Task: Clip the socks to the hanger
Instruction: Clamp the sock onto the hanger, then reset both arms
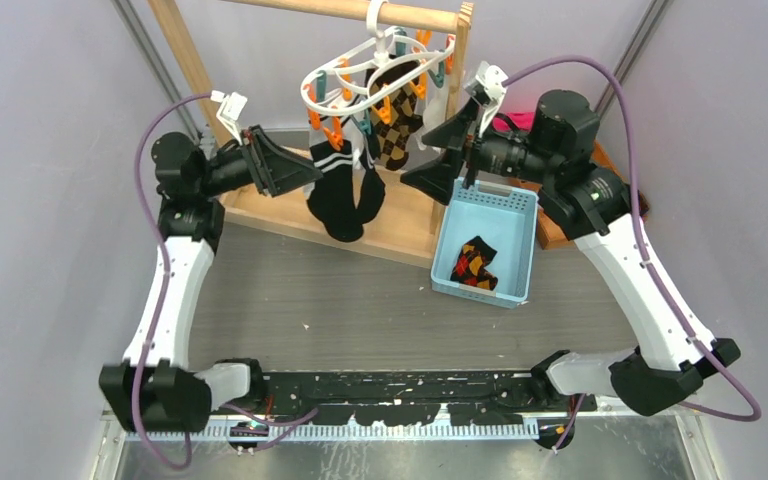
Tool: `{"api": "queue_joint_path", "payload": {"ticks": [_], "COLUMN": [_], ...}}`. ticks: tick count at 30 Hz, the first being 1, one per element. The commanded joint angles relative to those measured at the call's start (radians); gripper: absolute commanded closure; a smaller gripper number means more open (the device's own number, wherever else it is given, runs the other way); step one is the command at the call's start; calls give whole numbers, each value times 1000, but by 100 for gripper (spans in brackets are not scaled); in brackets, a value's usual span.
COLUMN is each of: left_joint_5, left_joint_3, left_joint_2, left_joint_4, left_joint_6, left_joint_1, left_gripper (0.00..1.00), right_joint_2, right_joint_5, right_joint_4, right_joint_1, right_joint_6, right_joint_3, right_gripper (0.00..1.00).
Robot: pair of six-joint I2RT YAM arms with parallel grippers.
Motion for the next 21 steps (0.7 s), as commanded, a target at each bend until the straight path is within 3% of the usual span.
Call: {"api": "queue_joint_path", "payload": {"ticks": [1, 8, 12, 15, 21], "left_joint_5": [-170, -370, -493, -527, -536], "left_joint_3": [79, 52, 42, 17, -61], "left_joint_2": [-138, -301, -379, -426, -463], "left_joint_4": [-705, -808, -836, -794, -675], "left_joint_6": [571, 642, 629, 546, 284], "left_joint_1": [1, 1, 1, 1, 1], "left_gripper": [48, 41, 29, 21, 18], "right_joint_2": [-67, -197, -259, -261, -209], "right_joint_5": [-5, 95, 198, 244, 197], "right_joint_4": [-151, -262, -281, -312, -386], "right_joint_1": [-36, -128, -196, -290, -443], "right_joint_6": [-84, -149, -90, -34, 0], "right_joint_3": [-20, -168, -274, -344, -406], "right_gripper": [0, 0, 0, 0, 0]}}
